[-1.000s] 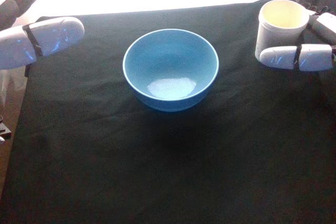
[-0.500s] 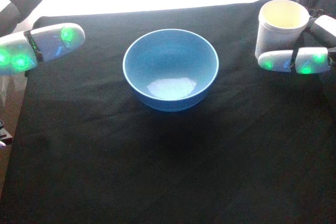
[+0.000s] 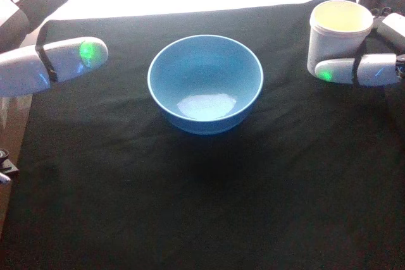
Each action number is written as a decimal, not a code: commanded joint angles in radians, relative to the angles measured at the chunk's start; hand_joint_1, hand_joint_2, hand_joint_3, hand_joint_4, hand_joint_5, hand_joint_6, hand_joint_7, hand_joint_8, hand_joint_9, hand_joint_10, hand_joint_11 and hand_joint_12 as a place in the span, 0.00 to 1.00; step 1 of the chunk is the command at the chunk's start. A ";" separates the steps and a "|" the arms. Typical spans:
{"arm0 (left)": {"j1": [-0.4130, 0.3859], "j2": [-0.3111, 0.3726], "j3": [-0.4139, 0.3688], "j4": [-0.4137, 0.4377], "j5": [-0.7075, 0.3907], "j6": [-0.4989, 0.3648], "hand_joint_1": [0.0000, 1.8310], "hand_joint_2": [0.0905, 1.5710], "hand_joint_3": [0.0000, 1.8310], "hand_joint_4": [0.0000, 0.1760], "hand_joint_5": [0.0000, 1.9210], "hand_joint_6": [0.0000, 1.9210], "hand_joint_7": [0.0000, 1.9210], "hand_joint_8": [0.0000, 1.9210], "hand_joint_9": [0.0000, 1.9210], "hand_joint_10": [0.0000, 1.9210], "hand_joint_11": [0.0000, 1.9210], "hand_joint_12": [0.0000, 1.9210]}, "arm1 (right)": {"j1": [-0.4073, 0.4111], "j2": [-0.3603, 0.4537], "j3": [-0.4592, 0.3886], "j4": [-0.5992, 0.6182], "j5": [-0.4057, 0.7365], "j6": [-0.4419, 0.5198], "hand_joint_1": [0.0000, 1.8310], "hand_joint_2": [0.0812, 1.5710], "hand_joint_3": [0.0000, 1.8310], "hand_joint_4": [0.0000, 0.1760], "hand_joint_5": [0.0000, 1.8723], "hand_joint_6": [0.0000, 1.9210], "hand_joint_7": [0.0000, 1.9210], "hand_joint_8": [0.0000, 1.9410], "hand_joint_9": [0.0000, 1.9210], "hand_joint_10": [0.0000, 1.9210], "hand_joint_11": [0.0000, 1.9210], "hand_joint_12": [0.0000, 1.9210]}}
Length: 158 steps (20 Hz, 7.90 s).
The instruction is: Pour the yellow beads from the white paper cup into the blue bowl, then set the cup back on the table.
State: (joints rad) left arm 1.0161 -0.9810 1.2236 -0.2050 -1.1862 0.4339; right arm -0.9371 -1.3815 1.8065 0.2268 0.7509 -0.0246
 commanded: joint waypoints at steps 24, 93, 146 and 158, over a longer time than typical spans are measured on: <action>0.016 -0.009 0.006 -0.029 -0.132 -0.012 0.27 0.55 0.00 0.89 0.00 0.00 0.13 0.00 0.05 0.01 0.00 0.00 | 0.194 0.108 -0.079 -0.309 0.130 0.043 0.68 0.70 0.00 0.00 0.51 0.64 0.51 0.38 0.49 0.00 0.24 0.43; -0.028 -0.039 0.030 0.033 -0.066 -0.015 0.30 0.57 0.00 0.80 0.00 0.00 0.18 0.00 0.09 0.00 0.00 0.13 | 0.608 0.079 -0.164 -1.181 -0.203 0.043 0.68 0.66 0.00 0.00 0.66 0.27 0.50 0.56 0.32 0.63 0.13 0.95; -0.028 -0.056 0.034 0.024 -0.068 -0.035 0.29 0.54 0.00 0.81 0.00 0.00 0.17 0.00 0.11 0.00 0.00 0.14 | 0.168 0.167 -0.178 -0.034 0.370 -0.033 0.67 0.72 0.00 0.00 0.56 0.48 0.38 0.65 0.26 0.42 0.06 0.75; -0.022 -0.062 0.033 0.021 -0.077 -0.043 0.28 0.55 0.00 0.67 0.00 0.00 0.17 0.00 0.10 0.00 0.00 0.17 | 0.015 0.050 -0.123 0.273 0.508 0.043 0.67 0.69 0.02 0.00 0.54 0.56 0.47 0.38 0.34 0.00 0.01 0.49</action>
State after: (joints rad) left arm 1.0016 -1.0393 1.2518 -0.1764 -1.1343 0.4007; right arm -0.9287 -1.3327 1.6752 0.4923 1.1206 0.0021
